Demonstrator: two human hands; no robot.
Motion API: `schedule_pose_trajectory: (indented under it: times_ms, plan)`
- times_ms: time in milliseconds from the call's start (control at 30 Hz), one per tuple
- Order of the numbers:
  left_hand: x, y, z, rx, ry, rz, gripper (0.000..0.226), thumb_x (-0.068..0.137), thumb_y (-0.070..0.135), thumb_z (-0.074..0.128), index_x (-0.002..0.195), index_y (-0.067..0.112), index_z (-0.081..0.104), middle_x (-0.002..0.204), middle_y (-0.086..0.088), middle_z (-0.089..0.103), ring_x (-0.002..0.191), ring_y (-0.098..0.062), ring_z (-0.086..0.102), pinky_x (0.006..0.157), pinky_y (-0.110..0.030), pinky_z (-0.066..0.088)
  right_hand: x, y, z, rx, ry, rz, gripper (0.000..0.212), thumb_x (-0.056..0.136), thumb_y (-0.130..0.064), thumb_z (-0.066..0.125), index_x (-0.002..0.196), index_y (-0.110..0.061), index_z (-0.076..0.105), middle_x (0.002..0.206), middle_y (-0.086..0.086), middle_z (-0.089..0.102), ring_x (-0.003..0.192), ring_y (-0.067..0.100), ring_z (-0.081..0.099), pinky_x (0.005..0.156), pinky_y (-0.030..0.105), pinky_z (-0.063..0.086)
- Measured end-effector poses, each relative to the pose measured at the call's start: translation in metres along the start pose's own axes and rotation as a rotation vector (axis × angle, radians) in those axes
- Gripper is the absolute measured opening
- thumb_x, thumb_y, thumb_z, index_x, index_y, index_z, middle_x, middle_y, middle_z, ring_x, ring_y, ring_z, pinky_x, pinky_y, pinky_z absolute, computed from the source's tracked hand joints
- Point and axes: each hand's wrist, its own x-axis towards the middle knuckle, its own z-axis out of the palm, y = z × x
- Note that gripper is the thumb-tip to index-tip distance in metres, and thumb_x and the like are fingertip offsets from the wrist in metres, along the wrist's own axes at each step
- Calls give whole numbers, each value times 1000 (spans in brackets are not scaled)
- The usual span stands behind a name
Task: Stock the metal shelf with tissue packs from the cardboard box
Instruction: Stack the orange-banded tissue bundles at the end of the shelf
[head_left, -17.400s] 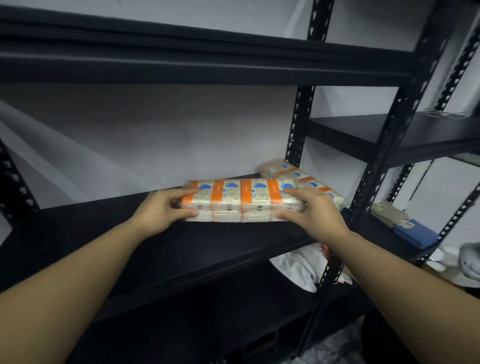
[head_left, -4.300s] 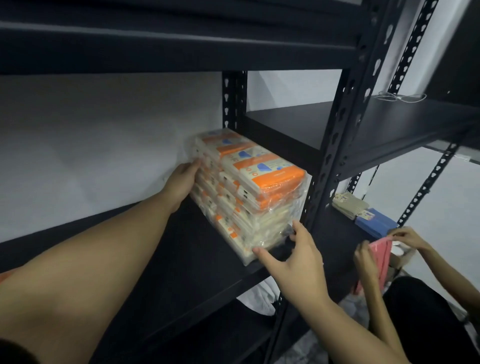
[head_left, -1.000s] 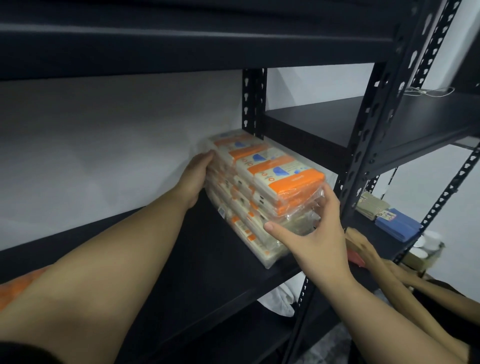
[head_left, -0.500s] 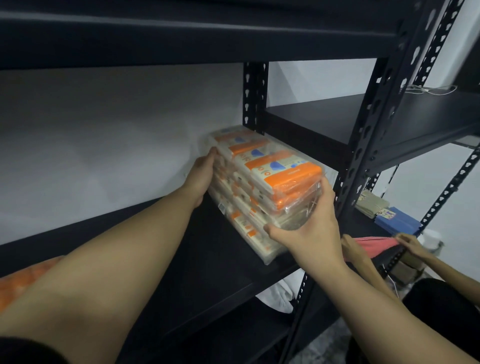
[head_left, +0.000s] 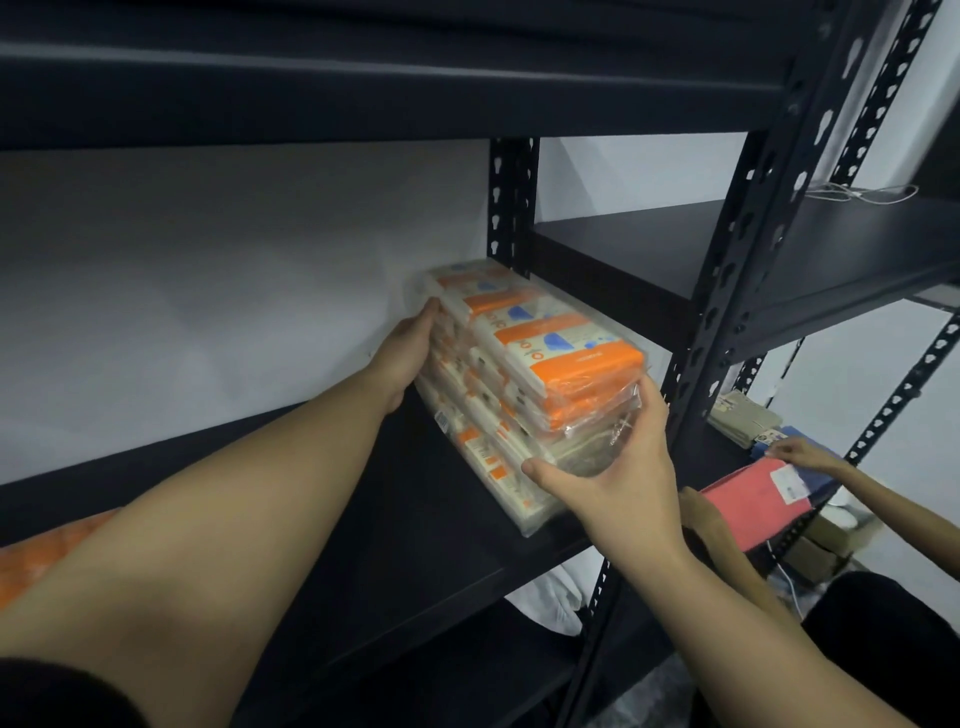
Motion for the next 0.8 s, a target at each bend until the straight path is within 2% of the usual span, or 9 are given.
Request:
schedule_pose_trajectory:
  times_ms: [100,200,300,333,433,500,567,700,800]
  plan:
    - [-4,1,-2,16,10,-15,60,98,76,35,124,34,70,115,5,78,112,-17,72,111,-45,47,-2,-1,-3,-6,-3,2,122,57,-38,102,151,-49,25,142,-28,49,133,-7,48,107,27,43]
    - [-12,0,-5,46,14,12,57,99,73,37,123,33,71,114,8,78,109,-13,72,104,-38,50,-7,-1,-8,-34,2,2,123,60,-49,98,152,-54,18,149,-28,42,138,-6,42,109,28,40]
    - [-24,-4,-10,96,57,82,49,101,64,46,120,28,72,110,7,79,101,-10,74,97,-33,54,-12,-5,-12,-70,27,51,133,63,-58,93,163,-41,7,158,-19,34,146,3,34,119,39,36]
    - [-29,-6,-11,105,69,100,49,99,62,50,124,26,71,115,6,77,103,-10,74,96,-31,54,-11,-8,-12,-63,39,56,133,63,-59,93,163,-38,9,157,-21,36,145,4,36,118,37,36]
    - [-46,-15,-9,141,59,80,77,87,71,58,146,22,55,138,5,65,121,-13,64,102,-32,47,-1,-17,-8,-28,86,48,117,63,-58,93,157,-34,27,136,-32,46,127,-3,47,103,23,36]
    - [-59,-24,-1,166,21,67,74,90,68,61,149,25,52,141,8,61,126,-14,59,101,-31,45,1,-22,-4,-18,109,53,107,65,-56,93,152,-34,35,138,-21,54,122,-2,52,98,17,37]
    - [-70,-29,9,163,-14,60,78,86,68,66,151,28,48,142,10,58,127,-13,58,101,-31,47,1,-22,-3,-28,121,57,105,66,-56,93,152,-34,36,141,-14,55,125,2,54,101,20,39]
    - [-81,-34,23,170,-5,45,115,60,81,70,159,33,35,156,7,50,136,-16,54,113,-44,47,3,-23,-8,-55,103,31,88,69,-58,88,144,-40,46,135,-17,58,122,3,57,97,23,43]
    - [-83,-33,27,156,6,24,116,60,81,70,159,34,34,155,6,52,134,-16,56,112,-46,48,6,-25,-13,-91,88,19,75,73,-54,86,138,-42,50,130,-16,59,118,3,57,96,28,45]
